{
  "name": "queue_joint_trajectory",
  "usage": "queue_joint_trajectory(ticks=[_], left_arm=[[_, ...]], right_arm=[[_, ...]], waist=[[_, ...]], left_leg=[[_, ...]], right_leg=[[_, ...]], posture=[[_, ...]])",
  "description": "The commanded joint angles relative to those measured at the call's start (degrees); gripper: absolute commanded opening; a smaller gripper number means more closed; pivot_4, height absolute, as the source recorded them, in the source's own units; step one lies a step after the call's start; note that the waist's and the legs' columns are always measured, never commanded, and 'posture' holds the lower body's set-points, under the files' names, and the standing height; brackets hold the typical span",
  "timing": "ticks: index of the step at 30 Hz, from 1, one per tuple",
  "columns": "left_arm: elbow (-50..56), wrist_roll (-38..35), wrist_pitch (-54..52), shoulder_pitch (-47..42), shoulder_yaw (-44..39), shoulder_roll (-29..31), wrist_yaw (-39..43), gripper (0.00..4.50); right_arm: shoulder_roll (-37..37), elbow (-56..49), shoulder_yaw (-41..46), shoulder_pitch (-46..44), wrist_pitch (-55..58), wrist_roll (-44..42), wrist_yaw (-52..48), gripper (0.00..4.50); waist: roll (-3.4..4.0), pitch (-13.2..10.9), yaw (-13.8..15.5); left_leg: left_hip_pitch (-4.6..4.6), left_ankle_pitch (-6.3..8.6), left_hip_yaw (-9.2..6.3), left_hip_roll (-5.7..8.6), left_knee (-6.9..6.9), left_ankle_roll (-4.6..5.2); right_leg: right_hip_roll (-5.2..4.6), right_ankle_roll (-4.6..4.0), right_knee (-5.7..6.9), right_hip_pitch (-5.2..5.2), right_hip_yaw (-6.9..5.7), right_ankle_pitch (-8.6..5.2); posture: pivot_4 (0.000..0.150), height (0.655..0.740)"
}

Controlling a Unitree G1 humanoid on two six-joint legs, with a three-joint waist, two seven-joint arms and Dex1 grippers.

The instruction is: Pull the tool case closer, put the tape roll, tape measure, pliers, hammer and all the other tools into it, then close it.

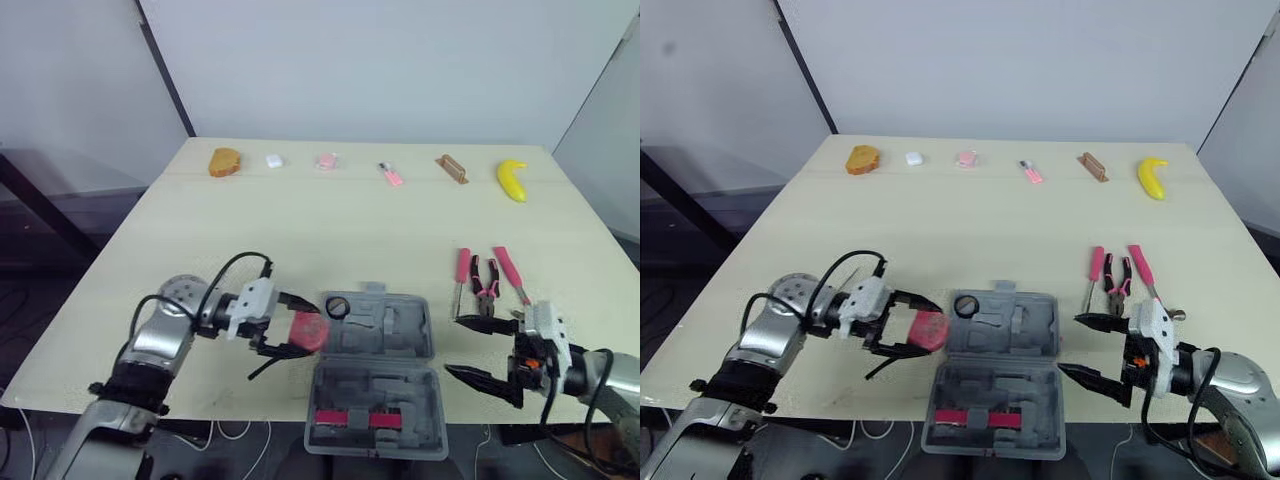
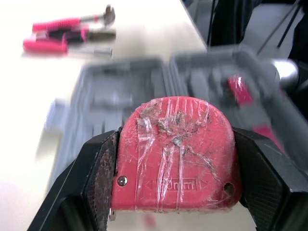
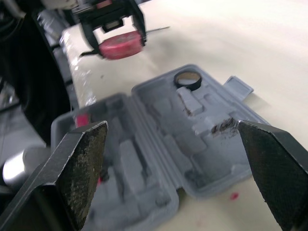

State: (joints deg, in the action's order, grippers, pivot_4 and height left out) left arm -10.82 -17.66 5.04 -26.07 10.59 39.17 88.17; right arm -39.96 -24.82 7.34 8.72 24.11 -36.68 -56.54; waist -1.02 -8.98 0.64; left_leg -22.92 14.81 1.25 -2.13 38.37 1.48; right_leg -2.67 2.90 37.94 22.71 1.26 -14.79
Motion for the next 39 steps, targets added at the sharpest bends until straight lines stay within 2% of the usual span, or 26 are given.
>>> queue_joint_trajectory(ticks=[1, 4, 7, 12, 17, 21, 24, 27, 29, 30, 34, 36, 37, 39], left_arm=[[4.1, 0.8, -2.3, -5.0, 2.3, -4.3, -3.1, 3.02], [4.0, 2.7, -0.8, -7.5, 4.3, -8.0, -4.7, 3.02], [2.9, 3.8, -0.4, -9.3, 5.3, -10.8, -6.1, 3.02], [-2.7, 7.0, 4.3, -13.4, 6.6, -16.0, -9.1, 3.02], [-6.7, 9.3, 8.9, -15.7, 7.1, -19.5, -11.7, 3.02], [-8.6, 10.2, 11.8, -16.3, 7.5, -20.5, -12.2, 3.02], [-8.2, 9.8, 11.2, -16.0, 7.5, -20.8, -12.3, 3.02], [-8.0, 9.6, 10.7, -15.7, 7.4, -20.9, -12.4, 3.02], [-7.9, 9.4, 10.6, -15.6, 7.4, -20.8, -12.4, 3.02], [-7.9, 9.4, 10.5, -15.5, 7.4, -20.7, -12.4, 3.02], [-7.4, 8.0, 9.0, -14.9, 7.2, -20.4, -11.6, 3.02], [-6.5, 6.8, 8.0, -14.5, 7.0, -20.1, -10.7, 4.04], [-5.6, 5.8, 6.8, -14.1, 6.9, -19.8, -9.9, 4.35], [-4.9, 4.7, 5.5, -13.7, 6.5, -19.2, -9.1, 4.5]], right_arm=[[1.4, -6.6, 0.7, -2.4, 10.2, -10.0, 7.1, 4.5], [2.8, -8.2, 0.4, -4.1, 16.2, -15.2, 12.3, 4.5], [2.1, -8.7, 0.5, -6.5, 25.3, -24.3, 17.6, 4.5], [6.2, -4.7, -0.3, -13.2, 34.5, -35.0, 32.5, 4.5], [11.8, -1.6, -0.8, -16.6, 36.0, -49.4, 47.6, 4.5], [14.5, 0.3, -1.4, -18.4, 33.9, -55.2, 57.0, 4.5], [14.3, 0.7, -1.8, -18.4, 33.3, -56.7, 60.1, 3.55], [13.7, 1.0, -2.1, -18.2, 33.3, -57.9, 61.0, 2.13], [13.2, 1.1, -2.2, -18.3, 33.2, -58.6, 61.1, 1.02], [12.8, 1.1, -2.4, -18.3, 33.3, -58.7, 61.1, 0.67], [11.6, 1.5, -2.6, -18.1, 32.8, -60.0, 61.0, 0.58], [11.2, 1.4, -2.8, -17.9, 32.5, -60.7, 61.2, 0.58], [10.6, 1.5, -2.6, -17.6, 32.6, -61.2, 60.9, 0.57], [9.1, 1.7, -2.0, -16.9, 32.8, -62.1, 60.2, 0.51]], waist=[[0.0, 0.0, 0.0], [-0.04, 0.0, 0.1], [-0.08, 0.0, 0.0], [-0.1, -0.1, -0.1], [-0.11, -0.1, 0.0], [-0.1, -0.1, -0.3], [-0.1, -0.1, -0.3], [-0.1, -0.1, -0.3], [-0.1, -0.1, -0.4], [-0.09, -0.1, -0.4], [-0.08, 0.0, -0.5], [-0.08, 0.0, -0.7], [-0.08, 0.0, -0.8], [-0.08, 0.0, -1.1]], left_leg=[[-0.01, 0.0, 0.0, 0.01, 0.01, 0.0], [-0.08, 0.0, -0.06, 0.03, 0.05, 0.0], [-0.09, 0.0, -0.08, 0.04, 0.04, 0.0], [-0.07, 0.0, -0.12, 0.03, 0.04, 0.01], [-0.16, 0.0, -0.11, 0.03, 0.04, 0.02], [-0.29, 0.0, -0.15, 0.02, 0.04, 0.02], [-0.62, 0.0, -0.16, 0.02, 0.09, 0.02], [-0.85, -0.01, -0.15, 0.02, 0.18, 0.02], [-0.85, -0.01, -0.15, 0.03, 0.18, 0.02], [-0.86, -0.01, -0.17, 0.02, 0.18, 0.03], [-0.85, -0.01, -0.17, 0.02, 0.17, 0.02], [-0.85, -0.01, -0.17, 0.02, 0.18, 0.03], [-0.84, -0.01, -0.18, 0.02, 0.18, 0.03], [-0.85, -0.01, -0.19, 0.02, 0.17, 0.03]], right_leg=[[0.01, 0.0, -0.01, 0.0, 0.0, 0.0], [0.01, 0.01, -0.04, 0.0, 0.02, 0.01], [0.01, 0.02, -0.06, -0.01, 0.05, 0.01], [0.05, 0.0, -0.01, 0.01, 0.02, 0.01], [0.06, 0.01, -0.06, 0.03, 0.0, 0.01], [0.05, 0.01, -0.08, 0.14, 0.01, 0.02], [0.05, 0.02, -0.06, 0.39, -0.13, 0.02], [0.05, 0.02, -0.02, 0.56, -0.19, 0.03], [0.05, 0.02, -0.03, 0.56, -0.17, 0.03], [0.05, 0.02, -0.03, 0.57, -0.19, 0.03], [0.05, 0.02, -0.02, 0.57, -0.19, 0.03], [0.05, 0.02, -0.02, 0.57, -0.19, 0.03], [0.05, 0.02, -0.01, 0.57, -0.17, 0.03], [0.05, 0.02, -0.02, 0.57, -0.18, 0.03]], posture=[[0.15, 0.74], [0.15, 0.74], [0.15, 0.74], [0.15, 0.74], [0.15, 0.74], [0.15, 0.74], [0.15, 0.74], [0.15, 0.74], [0.15, 0.74], [0.15, 0.74], [0.15, 0.74], [0.15, 0.74], [0.15, 0.74], [0.15, 0.74]])
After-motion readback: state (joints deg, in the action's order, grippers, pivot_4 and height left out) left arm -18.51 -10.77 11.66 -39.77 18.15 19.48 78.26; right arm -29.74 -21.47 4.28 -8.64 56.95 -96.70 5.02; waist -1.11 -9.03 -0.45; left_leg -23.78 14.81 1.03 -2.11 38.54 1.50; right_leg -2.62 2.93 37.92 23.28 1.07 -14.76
